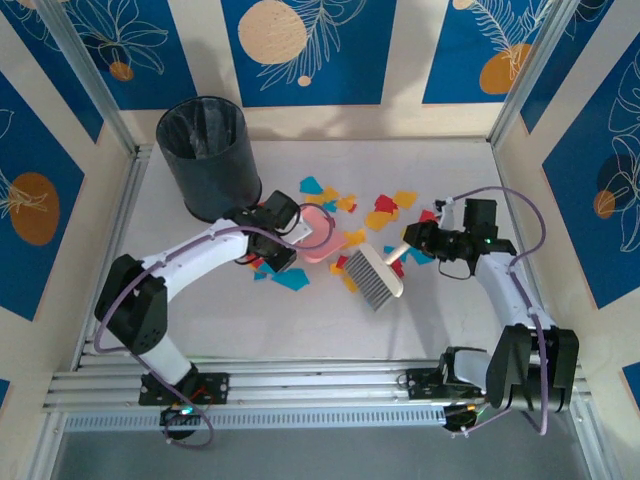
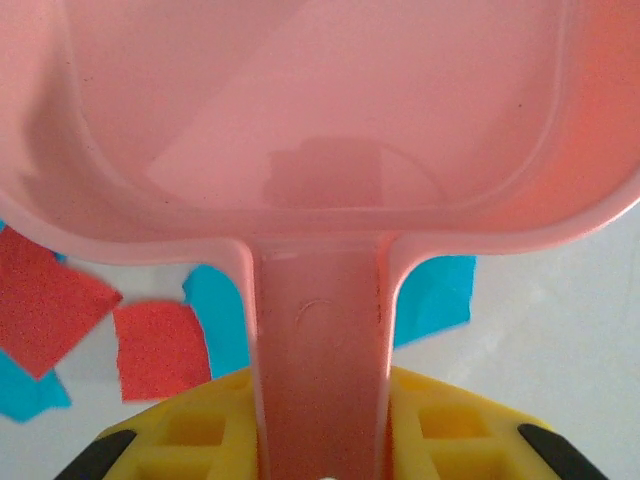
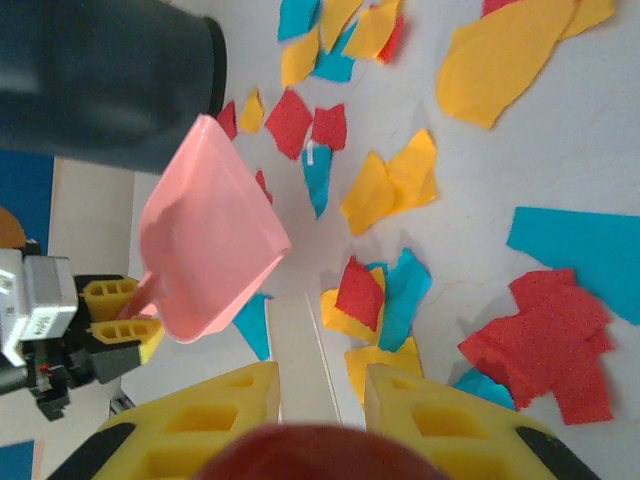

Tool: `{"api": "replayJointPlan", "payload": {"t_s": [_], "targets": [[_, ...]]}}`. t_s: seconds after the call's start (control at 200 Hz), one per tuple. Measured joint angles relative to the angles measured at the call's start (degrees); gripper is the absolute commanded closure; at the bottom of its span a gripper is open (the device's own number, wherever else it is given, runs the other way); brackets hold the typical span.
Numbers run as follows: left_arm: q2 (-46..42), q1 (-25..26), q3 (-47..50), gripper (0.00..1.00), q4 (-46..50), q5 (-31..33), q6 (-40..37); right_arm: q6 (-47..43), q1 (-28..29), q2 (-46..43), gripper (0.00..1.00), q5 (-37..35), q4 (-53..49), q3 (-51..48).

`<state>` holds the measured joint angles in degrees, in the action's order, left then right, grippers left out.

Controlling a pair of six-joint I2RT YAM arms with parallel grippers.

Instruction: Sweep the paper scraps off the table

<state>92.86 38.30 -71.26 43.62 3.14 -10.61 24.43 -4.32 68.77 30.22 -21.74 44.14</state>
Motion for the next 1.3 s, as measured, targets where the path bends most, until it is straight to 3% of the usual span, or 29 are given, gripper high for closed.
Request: {"api": "replayJointPlan", "payload": {"t_s": [0.195, 0.4, 0.8, 1.035, 1.3], "targets": [[-3.67, -0.02, -0.98, 1.00, 8.72, -0.13, 0.61, -1.11, 4.42, 4.11, 1.00, -0.85, 2.01, 0.13], [-6.97, -0.02, -1.55, 1.00, 14.14, -1.53, 1.25, -1.70, 4.98, 5.79, 1.00, -5.20, 5.53, 0.13], [-8.92, 0.66, -1.55, 1.00, 16.50, -4.68, 1.22, -1.66, 5.51, 7.04, 1.00, -16.79, 8.44, 0.13], [-8.59, 2.49, -1.55, 1.00, 17.35, -6.08, 1.25, -1.38, 5.81, 3.39, 1.00, -22.49, 8.92, 0.13], [-6.56, 5.14, -1.55, 1.00, 17.40, -7.43, 1.25, -1.31, 5.81, -2.62, 1.00, -20.31, 9.18, 0.15]]}}
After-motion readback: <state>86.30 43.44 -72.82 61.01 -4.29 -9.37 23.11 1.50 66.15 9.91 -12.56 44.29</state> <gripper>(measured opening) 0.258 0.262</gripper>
